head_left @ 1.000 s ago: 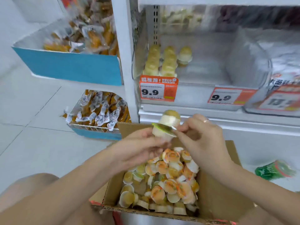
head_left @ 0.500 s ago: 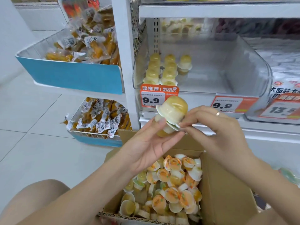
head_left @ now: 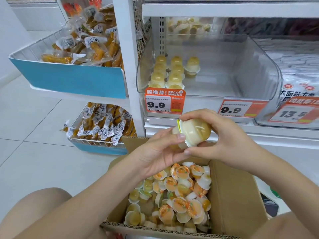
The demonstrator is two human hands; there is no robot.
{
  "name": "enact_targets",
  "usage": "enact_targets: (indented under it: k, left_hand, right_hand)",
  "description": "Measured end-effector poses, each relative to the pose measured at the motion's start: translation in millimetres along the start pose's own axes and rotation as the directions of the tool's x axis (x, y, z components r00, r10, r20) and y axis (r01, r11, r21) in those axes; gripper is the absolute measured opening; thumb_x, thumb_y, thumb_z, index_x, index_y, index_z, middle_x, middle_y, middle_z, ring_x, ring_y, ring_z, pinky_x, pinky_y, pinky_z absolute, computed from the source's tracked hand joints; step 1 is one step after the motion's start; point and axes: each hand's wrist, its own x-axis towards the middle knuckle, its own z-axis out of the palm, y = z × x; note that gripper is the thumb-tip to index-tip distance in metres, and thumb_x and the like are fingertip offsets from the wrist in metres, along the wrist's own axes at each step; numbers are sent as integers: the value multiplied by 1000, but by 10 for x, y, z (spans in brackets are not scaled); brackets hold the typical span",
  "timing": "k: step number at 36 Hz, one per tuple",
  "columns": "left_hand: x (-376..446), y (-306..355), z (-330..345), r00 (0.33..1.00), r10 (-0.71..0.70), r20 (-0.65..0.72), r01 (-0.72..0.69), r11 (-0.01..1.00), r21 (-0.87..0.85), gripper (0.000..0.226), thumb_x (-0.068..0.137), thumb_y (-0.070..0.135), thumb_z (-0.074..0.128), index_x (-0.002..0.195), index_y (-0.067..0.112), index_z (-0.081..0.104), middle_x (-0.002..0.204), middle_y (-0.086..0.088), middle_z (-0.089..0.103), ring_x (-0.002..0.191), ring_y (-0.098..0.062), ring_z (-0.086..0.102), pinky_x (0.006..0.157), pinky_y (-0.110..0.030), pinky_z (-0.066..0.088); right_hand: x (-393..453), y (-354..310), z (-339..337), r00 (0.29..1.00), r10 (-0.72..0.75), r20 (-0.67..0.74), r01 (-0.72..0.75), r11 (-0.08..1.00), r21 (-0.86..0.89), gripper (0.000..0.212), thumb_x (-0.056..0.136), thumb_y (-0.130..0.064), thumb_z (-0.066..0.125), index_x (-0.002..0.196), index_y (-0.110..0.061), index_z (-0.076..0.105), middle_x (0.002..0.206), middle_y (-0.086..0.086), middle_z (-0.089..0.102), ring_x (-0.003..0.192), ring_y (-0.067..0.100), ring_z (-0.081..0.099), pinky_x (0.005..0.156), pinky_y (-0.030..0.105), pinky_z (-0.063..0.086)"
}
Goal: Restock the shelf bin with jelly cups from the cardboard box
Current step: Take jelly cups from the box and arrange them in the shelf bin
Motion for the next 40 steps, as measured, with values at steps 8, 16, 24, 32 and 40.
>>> enact_targets:
  k: [8,16,24,32,40]
  left_hand:
    - [34,-24,-53,998,-62,-32,65,994,92,49,49,21,91,93,7,75,96,-17,71,88,-24,70,70,-28,58]
    - [22,53,-90,982,-181,-63,184,982,46,67,42,18,95,102,2,70,109,-22,65,94,-29,68,74,-32,59]
    - [47,100,-106,971,-232,-50,236,968,89,57,40,20,95,92,6,75,101,-18,69,88,-25,70,72,-30,59]
    - [211,414,-9,932,188,-309,145,588,796,44,77,38,69,113,16,58,106,1,68,98,-12,66,89,-34,55]
    - [382,574,-349,837,536,-114,220,-138,966,13,85,15,60,97,18,54,95,4,61,90,-13,58,81,-37,51]
  right_hand:
    - [-1,35,-30,993,63,96,-59,997,-43,72,50,-55,81,116,-44,52,115,-25,56,112,0,53,91,14,43]
    - [1,45,-22,994,67,84,-68,998,6,68,53,-50,78,117,-43,56,114,-22,61,109,1,57,88,13,45]
    - [18,11,-10,995,90,45,-88,995,-50,67,51,-43,88,112,-47,59,108,-24,62,103,-4,57,80,7,41]
    - [400,-40,-524,893,178,-414,-208,978,-29,48,62,-31,85,105,-31,64,90,-17,60,72,-3,57,63,7,47]
    - [1478,602,-910,873,399,-281,-487,744,-457,58,64,-34,85,111,-8,63,107,9,64,96,24,60,81,34,49]
